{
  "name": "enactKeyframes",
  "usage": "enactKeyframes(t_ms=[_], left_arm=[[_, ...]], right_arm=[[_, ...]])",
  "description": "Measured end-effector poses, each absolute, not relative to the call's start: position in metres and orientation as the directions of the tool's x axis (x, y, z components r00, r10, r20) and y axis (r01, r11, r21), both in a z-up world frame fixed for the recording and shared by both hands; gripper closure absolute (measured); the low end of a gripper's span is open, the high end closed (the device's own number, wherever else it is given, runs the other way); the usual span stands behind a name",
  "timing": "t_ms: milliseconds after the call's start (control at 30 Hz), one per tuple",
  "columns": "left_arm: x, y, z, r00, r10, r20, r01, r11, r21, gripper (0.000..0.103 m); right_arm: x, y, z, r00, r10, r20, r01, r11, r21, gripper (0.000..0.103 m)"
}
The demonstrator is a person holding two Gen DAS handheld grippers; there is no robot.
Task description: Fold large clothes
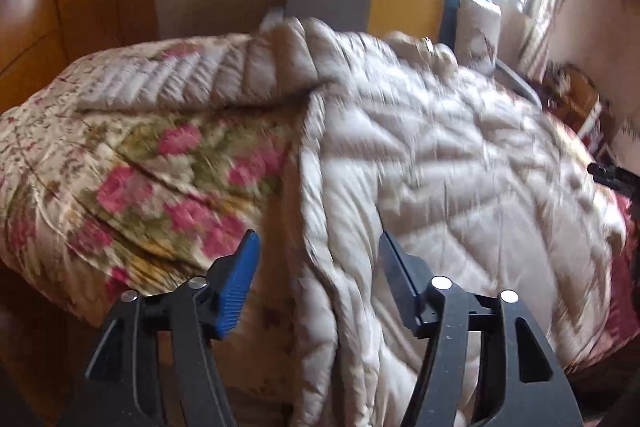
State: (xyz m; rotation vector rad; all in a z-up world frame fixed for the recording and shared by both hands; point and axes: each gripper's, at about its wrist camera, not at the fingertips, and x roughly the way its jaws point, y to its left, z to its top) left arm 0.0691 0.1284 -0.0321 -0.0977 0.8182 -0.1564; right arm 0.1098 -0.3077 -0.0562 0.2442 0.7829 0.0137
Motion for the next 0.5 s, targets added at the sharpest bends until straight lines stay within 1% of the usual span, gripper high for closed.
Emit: enactKeyframes(t_ms=[33,67,167,200,300,333,400,433,500], left_arm=[[0.073,0.131,-0.024,0.687,-0.178,-0.705,0.089,0.983,-0.161,0.034],[0.079,0.132,-0.018,0.698,-0.185,-0.692,0.082,0.980,-0.180,0.030],[0.105,0.118,-0.005,0.712,-0.233,-0.662,0.107,0.968,-0.226,0.028],[0.120,0.106,-0.004,0.709,-0.257,-0.657,0.127,0.963,-0.238,0.023],[0.151,0.074,-0.014,0.703,-0.299,-0.645,0.167,0.951,-0.258,0.022],[0.165,0.062,-0.022,0.695,-0.308,-0.650,0.183,0.950,-0.255,0.022],[0.187,0.044,-0.039,0.675,-0.286,-0.680,0.184,0.958,-0.220,0.022],[0.201,0.037,-0.054,0.663,-0.239,-0.710,0.166,0.971,-0.172,0.022],[0.215,0.034,-0.079,0.622,-0.203,-0.756,0.144,0.979,-0.144,0.022]], right_arm=[[0.113,-0.306,-0.046,0.742,0.095,-0.664,0.071,0.973,0.219,0.027],[0.121,-0.302,-0.037,0.762,0.091,-0.641,0.062,0.975,0.212,0.027],[0.150,-0.279,-0.028,0.796,0.100,-0.597,0.021,0.981,0.192,0.027],[0.163,-0.271,-0.030,0.800,0.106,-0.590,0.005,0.983,0.185,0.027],[0.208,-0.243,-0.044,0.796,0.097,-0.597,-0.028,0.992,0.125,0.030],[0.220,-0.237,-0.052,0.792,0.088,-0.604,-0.032,0.994,0.103,0.034],[0.243,-0.231,-0.073,0.761,0.035,-0.647,-0.004,0.999,0.049,0.035],[0.251,-0.232,-0.086,0.748,-0.025,-0.663,0.027,1.000,-0.007,0.036],[0.260,-0.240,-0.111,0.726,-0.119,-0.677,0.065,0.992,-0.104,0.037]])
